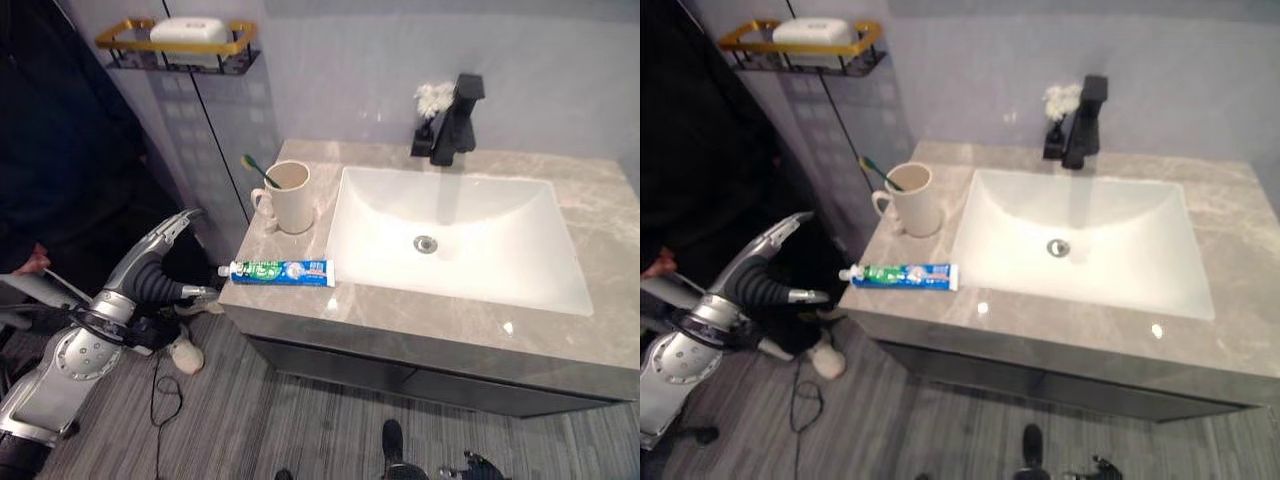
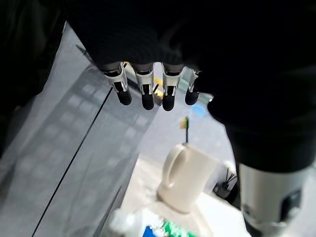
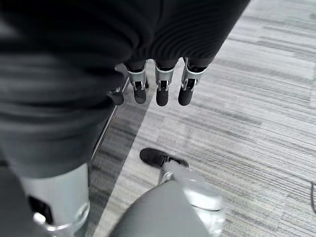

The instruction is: Put brush and paste in cup on sink, flatten towel.

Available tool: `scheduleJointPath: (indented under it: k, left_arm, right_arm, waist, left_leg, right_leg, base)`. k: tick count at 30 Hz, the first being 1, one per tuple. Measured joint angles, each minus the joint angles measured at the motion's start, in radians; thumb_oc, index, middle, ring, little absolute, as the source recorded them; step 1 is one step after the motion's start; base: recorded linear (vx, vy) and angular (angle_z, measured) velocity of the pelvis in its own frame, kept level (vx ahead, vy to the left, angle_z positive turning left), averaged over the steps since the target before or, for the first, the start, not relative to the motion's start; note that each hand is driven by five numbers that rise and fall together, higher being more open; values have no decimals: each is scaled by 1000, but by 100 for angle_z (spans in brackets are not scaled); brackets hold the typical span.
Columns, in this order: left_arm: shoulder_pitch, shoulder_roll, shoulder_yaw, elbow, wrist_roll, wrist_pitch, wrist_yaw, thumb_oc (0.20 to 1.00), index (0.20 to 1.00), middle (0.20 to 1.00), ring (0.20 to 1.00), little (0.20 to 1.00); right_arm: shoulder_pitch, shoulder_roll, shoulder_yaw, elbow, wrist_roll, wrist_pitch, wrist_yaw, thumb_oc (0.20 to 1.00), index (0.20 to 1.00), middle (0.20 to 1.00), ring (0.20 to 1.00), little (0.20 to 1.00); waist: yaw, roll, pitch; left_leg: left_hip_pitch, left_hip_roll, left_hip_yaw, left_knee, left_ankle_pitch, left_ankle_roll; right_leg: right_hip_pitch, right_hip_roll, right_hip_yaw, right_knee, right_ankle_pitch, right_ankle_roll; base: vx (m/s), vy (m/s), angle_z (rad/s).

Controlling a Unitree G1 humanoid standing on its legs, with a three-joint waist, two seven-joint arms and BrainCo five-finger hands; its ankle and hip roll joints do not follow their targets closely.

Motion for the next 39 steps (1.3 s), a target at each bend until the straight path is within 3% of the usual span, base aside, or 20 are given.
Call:
scheduleJointPath:
  k: [3, 9, 17, 31, 39]
  left_arm:
    - [-45, 52, -39, 0, -1, -2, -2, 1000, 1000, 1000, 1000, 1000]
    - [-151, 55, -99, 8, -24, -11, -4, 1000, 1000, 1000, 1000, 1000]
    - [-164, 53, -116, 35, -31, -10, -4, 1000, 1000, 1000, 1000, 1000]
    - [-279, 50, -202, 7, -32, -15, 0, 1000, 1000, 1000, 1000, 1000]
    - [-325, 50, -268, 12, -18, -16, 2, 1000, 1000, 1000, 1000, 1000]
  right_arm:
    - [-34, 1, 16, -7, 0, 0, -2, 1000, 1000, 1000, 1000, 1000]
    - [-52, 1, 43, -20, -7, -1, -6, 1000, 1000, 1000, 1000, 1000]
    - [-84, 7, 62, -22, -11, -3, -8, 1000, 1000, 1000, 1000, 1000]
    - [-96, 3, 81, -34, -30, -2, -29, 1000, 1000, 1000, 1000, 1000]
    - [-101, 1, 104, -94, -78, -15, -31, 1000, 1000, 1000, 1000, 1000]
  waist:
    - [1, -1, 29]
    - [5, 8, 69]
    - [0, -6, 107]
    - [-13, 4, 130]
    - [-34, -14, 157]
  left_leg:
    - [-28, -2, -17, -4, 8, -2]
    - [-111, -1, -97, 0, 43, -11]
    - [-119, -6, -88, 0, 43, -11]
    - [-132, -6, -80, 0, 43, -11]
    - [-131, -5, -46, 0, 42, -11]
  right_leg:
    - [-19, -7, -11, 0, 1, 1]
    - [-53, -15, -95, 0, 3, -6]
    - [-64, -20, -89, 0, 2, -3]
    - [-85, -18, -75, 0, 4, -3]
    - [-102, -11, -47, 0, 11, -5]
  base:
    - [-62, -8, 16]
    - [-36, -8, 38]
    - [-2, 3, 1]
    - [1, 0, -2]
    - [-19, -4, -10]
